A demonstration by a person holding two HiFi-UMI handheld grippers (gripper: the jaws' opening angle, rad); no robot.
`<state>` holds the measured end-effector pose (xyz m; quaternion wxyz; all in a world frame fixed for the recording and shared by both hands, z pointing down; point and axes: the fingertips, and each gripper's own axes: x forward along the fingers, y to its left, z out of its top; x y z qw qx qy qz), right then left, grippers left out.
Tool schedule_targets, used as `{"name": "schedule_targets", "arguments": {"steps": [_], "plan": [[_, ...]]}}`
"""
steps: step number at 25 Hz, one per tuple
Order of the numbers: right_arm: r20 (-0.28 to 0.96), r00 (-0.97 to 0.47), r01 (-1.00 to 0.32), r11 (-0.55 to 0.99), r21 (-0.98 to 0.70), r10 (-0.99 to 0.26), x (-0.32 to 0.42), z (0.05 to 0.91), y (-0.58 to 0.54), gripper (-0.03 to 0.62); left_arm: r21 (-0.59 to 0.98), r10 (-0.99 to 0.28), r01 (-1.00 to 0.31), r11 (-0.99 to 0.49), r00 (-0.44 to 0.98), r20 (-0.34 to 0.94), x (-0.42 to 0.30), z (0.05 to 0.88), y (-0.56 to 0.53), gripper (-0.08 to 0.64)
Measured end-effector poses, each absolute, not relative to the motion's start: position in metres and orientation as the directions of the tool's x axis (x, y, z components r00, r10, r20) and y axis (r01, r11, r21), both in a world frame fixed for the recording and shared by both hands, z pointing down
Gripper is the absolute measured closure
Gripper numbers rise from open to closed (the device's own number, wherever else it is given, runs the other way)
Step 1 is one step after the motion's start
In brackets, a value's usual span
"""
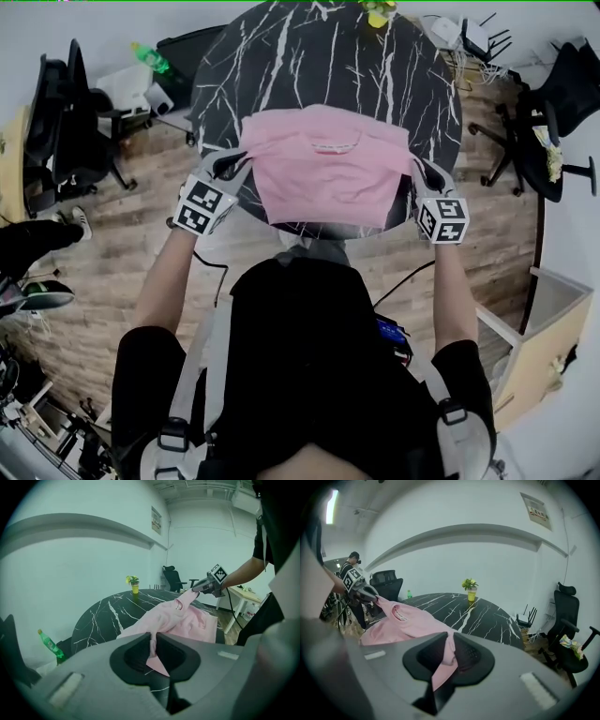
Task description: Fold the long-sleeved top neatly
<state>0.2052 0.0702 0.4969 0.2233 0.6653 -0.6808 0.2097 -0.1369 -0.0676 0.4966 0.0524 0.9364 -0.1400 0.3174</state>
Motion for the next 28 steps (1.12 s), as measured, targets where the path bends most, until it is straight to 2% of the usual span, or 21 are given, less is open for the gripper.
{"name": "schedule_targets", "arguments": {"steps": [9, 18, 21, 23, 25, 28], "plan": [[0.611, -0.033, -0.999, 0.022, -0.026, -0.791, 0.187, 0.511, 0.124, 0.545, 0.064, -0.151, -0.254, -0.965, 0.741, 0.655, -0.167, 0.525, -0.019, 0.517], [0.714, -0.026, -1.0, 0.011, -0.025, -0.7, 0.175, 0.565, 0.159, 0.542, 0.072, -0.073, -0.19, -0.979, 0.663, 0.745, -0.178, 0.584, 0.017, 0.5], [0.749, -0.04, -0.996, 0.082, 0.019, -0.662, 0.165, 0.576, 0.164, 0.521, 0.068, -0.065, -0.175, -0.982, 0.656, 0.752, -0.174, 0.587, 0.022, 0.471], [0.766, -0.067, -0.987, 0.155, 0.043, -0.639, 0.156, 0.576, 0.167, 0.482, 0.06, -0.07, -0.172, -0.983, 0.661, 0.747, -0.172, 0.583, 0.021, 0.44], [0.763, -0.093, -0.974, 0.218, 0.063, -0.64, 0.148, 0.567, 0.164, 0.445, 0.053, -0.08, -0.173, -0.983, 0.679, 0.729, -0.166, 0.572, 0.018, 0.419], [0.744, -0.127, -0.954, 0.286, 0.09, -0.656, 0.138, 0.55, 0.15, 0.428, 0.051, -0.081, -0.161, -0.986, 0.715, 0.695, -0.15, 0.554, 0.012, 0.41]]}}
